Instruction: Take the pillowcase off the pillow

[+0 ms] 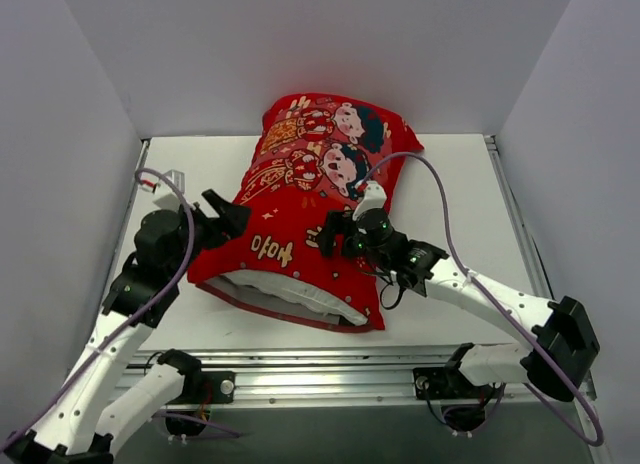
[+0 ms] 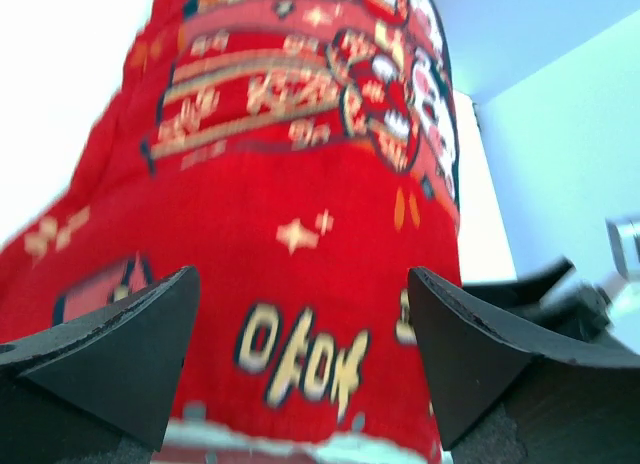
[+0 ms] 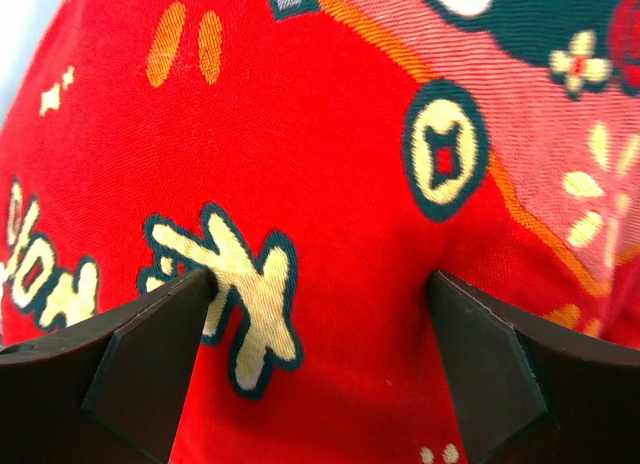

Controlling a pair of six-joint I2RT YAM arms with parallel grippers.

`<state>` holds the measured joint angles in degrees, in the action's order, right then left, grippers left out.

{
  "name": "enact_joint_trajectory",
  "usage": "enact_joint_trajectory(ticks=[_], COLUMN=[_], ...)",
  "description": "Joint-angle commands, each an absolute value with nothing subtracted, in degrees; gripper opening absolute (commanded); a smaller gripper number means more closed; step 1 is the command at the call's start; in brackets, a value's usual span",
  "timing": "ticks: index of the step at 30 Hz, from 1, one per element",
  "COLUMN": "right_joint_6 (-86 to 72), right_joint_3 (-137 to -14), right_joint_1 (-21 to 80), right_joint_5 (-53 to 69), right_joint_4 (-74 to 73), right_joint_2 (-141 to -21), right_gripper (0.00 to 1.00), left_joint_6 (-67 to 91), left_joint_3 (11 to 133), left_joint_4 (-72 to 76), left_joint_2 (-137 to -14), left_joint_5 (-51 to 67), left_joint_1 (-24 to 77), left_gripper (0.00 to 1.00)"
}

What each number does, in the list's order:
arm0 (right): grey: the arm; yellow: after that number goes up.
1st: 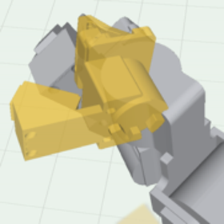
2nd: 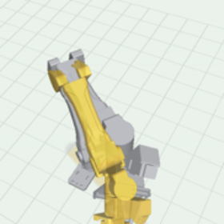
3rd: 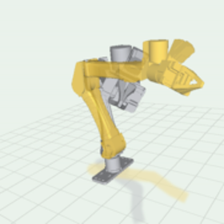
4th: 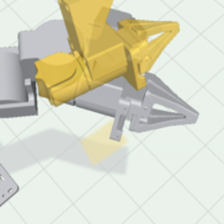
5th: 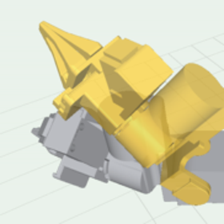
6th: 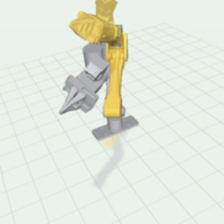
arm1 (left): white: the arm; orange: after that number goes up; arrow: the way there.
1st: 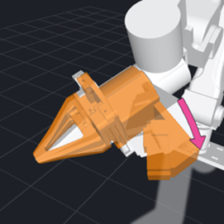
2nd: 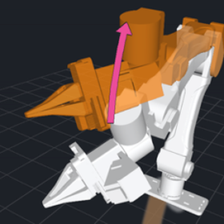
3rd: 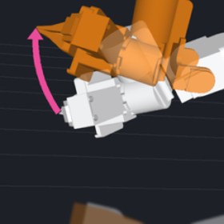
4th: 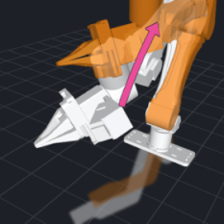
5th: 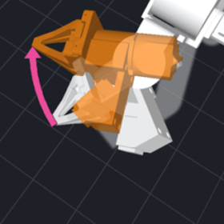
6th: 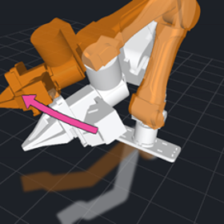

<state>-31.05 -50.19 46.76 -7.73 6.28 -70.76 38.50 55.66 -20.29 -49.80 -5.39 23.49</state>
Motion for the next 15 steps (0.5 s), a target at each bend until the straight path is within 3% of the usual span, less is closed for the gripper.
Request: enact_joint_trajectory(ticks=[1,8,15], right_joint_6=[-30.32,-30.15,-31.55], right_joint_3=[-52.73,-55.72,-56.43], right_joint_1=[48.16,51.41,54.31], right_joint_5=[-7.39,-5.54,-5.62], right_joint_4=[9.12,11.69,13.53], right_joint_2=[-74.87,-80.33,-83.58], right_gripper=[0.84,0.83,0.83], left_joint_6=[44.29,46.15,37.89], left_joint_3=[48.97,41.49,55.26], left_joint_4=[-27.42,-18.93,-6.25], left_joint_2=[-46.24,-53.23,-74.07], left_joint_5=[-3.87,-3.77,-1.09], left_joint_1=[23.82,23.47,20.39], left_gripper=[0.94,0.94,0.94])
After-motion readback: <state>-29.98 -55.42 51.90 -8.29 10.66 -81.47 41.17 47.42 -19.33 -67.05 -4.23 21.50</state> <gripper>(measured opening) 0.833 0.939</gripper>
